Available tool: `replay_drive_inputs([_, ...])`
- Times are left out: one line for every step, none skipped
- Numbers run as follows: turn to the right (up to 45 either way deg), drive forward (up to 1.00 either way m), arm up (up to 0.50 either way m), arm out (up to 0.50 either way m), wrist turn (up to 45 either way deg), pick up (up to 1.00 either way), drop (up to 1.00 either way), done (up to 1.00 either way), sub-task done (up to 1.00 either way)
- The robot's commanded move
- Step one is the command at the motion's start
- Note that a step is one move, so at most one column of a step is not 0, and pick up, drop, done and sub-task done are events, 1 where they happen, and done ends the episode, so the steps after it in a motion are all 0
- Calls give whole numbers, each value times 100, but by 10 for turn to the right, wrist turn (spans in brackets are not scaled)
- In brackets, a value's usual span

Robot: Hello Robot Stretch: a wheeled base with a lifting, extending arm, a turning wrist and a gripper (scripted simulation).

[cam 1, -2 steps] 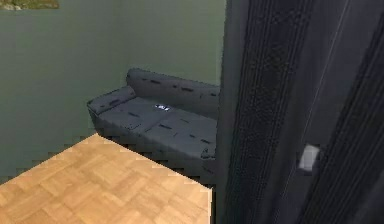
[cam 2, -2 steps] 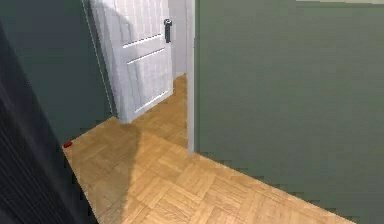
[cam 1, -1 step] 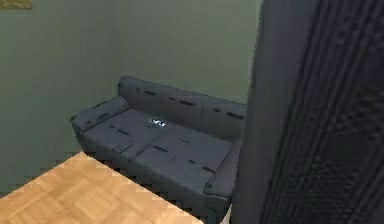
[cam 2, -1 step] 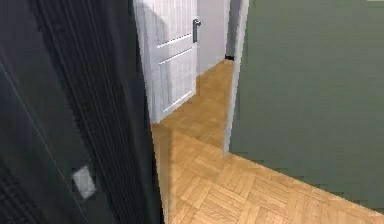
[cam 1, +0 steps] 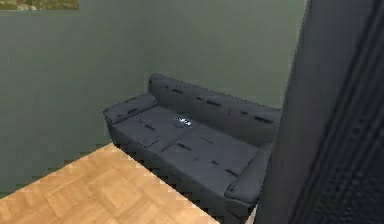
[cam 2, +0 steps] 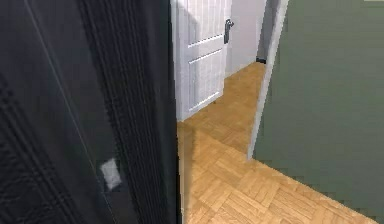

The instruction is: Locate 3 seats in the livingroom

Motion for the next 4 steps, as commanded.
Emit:
replay_drive_inputs([0, 0, 0, 0, 0, 0, 0, 0, 100])
replay_drive_inputs([-450, 0, 0, 0, 0, 0, 0, 0, 0])
replay_drive_inputs([-30, 0, 0, 0, 0, 0, 0, 0, 0])
replay_drive_inputs([0, 100, 0, 0, 0, 0, 0, 0, 0])
